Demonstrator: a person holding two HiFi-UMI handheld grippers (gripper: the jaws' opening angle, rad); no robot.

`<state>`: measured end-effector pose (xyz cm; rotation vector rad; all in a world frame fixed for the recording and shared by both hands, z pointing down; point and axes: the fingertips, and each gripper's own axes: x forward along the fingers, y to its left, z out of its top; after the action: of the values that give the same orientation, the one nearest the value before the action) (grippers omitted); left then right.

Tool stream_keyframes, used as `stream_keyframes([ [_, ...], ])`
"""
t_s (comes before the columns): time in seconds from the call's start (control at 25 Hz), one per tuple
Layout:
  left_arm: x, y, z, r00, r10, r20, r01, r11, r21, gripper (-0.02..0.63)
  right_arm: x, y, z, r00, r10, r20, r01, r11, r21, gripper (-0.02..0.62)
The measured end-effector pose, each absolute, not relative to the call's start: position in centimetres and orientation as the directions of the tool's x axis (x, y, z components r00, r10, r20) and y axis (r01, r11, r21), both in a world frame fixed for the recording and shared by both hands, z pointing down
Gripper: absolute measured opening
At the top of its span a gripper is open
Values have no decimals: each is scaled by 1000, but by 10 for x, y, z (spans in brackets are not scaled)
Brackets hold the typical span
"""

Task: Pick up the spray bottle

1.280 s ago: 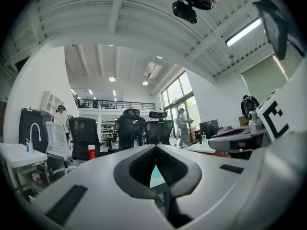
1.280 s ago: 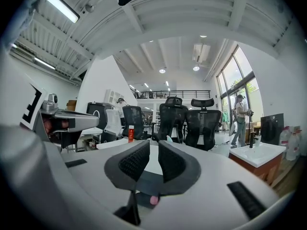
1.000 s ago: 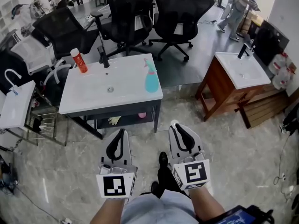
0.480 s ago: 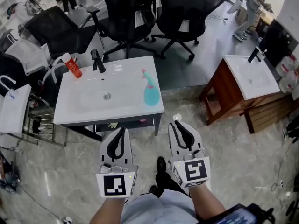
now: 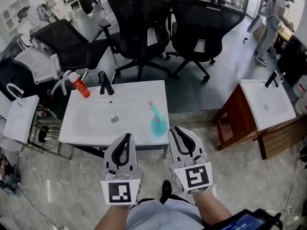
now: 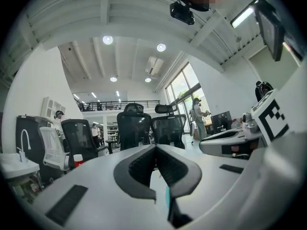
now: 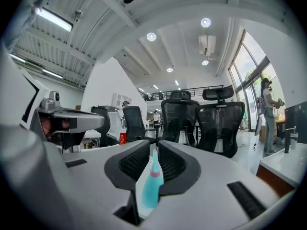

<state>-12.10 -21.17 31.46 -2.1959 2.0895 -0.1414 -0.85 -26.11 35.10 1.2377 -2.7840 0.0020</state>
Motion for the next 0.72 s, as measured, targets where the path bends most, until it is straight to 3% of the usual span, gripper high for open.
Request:
stream_keyframes([
  [0.32, -134, -233, 302, -8, -999, -41, -985, 15, -174, 18, -31, -291, 343, -728, -684, 56, -682, 730, 45, 86],
  [0.72, -182, -267, 331, -39, -999, 6, -991, 38, -131, 18, -75, -328, 382, -743, -654, 144, -655, 754, 44, 167],
])
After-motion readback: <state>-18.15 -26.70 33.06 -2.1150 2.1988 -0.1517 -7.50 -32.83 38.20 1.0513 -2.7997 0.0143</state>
